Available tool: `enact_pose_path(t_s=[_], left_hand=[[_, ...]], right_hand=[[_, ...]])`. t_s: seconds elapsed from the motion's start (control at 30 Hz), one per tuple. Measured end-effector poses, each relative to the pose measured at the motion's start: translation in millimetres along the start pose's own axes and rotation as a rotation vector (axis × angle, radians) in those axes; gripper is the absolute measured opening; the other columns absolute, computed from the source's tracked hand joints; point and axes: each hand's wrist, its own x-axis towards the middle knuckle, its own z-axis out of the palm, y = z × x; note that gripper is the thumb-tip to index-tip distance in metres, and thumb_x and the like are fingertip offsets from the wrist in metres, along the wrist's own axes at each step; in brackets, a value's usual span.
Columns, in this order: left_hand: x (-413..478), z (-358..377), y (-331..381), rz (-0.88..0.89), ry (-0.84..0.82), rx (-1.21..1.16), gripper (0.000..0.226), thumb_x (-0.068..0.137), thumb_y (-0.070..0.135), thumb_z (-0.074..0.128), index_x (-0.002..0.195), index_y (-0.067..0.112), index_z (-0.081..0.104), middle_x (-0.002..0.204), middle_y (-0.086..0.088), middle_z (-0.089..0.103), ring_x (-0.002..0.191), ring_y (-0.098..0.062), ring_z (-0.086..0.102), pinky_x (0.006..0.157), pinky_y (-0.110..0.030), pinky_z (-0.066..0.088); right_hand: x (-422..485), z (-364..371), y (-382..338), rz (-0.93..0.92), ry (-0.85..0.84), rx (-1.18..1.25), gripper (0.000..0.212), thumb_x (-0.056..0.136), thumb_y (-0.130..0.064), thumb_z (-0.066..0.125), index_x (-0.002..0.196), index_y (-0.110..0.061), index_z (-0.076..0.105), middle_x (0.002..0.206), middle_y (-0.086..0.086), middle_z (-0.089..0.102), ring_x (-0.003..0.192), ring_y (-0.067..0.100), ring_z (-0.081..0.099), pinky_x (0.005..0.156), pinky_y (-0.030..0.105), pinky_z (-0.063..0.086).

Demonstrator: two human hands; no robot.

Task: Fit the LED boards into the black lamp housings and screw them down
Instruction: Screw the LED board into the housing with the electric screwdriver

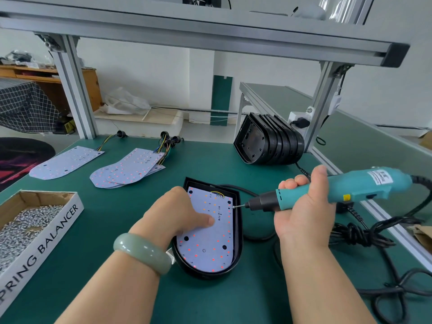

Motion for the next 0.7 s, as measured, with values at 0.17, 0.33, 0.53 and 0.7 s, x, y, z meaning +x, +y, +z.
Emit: enact_pose_path(t_s=[0.17, 0.33, 0.53, 0.7], left_hand=[[1, 2, -1, -0.003, 0.008, -0.005, 0.057, 0.064, 0.054, 0.078, 0.083, 0.016, 0.040, 0.078, 0.003, 0.051, 0.063, -0.011, 0.048, 0.052, -0.027, 0.034], [-1, 3, -2, -0.003, 0.007, -0.030, 0.059, 0.064, 0.054, 0.078, 0.092, 0.014, 0.044, 0.080, 0.003, 0.053, 0.068, -0.015, 0.052, 0.056, -0.028, 0.038], [-1, 5, -2, -0.010, 0.021, -0.029, 0.061, 0.063, 0.055, 0.078, 0.093, 0.013, 0.044, 0.078, 0.003, 0.052, 0.066, -0.015, 0.050, 0.055, -0.028, 0.037], [-2, 5, -2, -0.018, 0.027, -0.019, 0.062, 0.064, 0.055, 0.077, 0.095, 0.013, 0.045, 0.079, 0.003, 0.053, 0.067, -0.014, 0.051, 0.056, -0.028, 0.038]], right_hand=[[9, 15, 5, -0.158, -0.095, -0.160, 0.012, 0.085, -0.028, 0.065, 0.082, -0.025, 0.053, 0.058, -0.007, 0.051, 0.052, 0.013, 0.049, 0.061, 0.027, 0.046], [10, 24, 18, -0.211, -0.162, -0.293, 0.015, 0.091, -0.019, 0.062, 0.080, -0.024, 0.052, 0.051, -0.010, 0.050, 0.046, 0.010, 0.050, 0.052, 0.019, 0.045], [14, 30, 29, -0.217, -0.225, -0.373, 0.013, 0.093, -0.015, 0.061, 0.087, -0.018, 0.050, 0.052, -0.007, 0.051, 0.044, 0.009, 0.050, 0.049, 0.017, 0.043], [16, 40, 34, -0.226, -0.366, -0.414, 0.012, 0.091, -0.014, 0.062, 0.093, -0.009, 0.051, 0.060, 0.004, 0.050, 0.043, 0.010, 0.050, 0.048, 0.017, 0.043]])
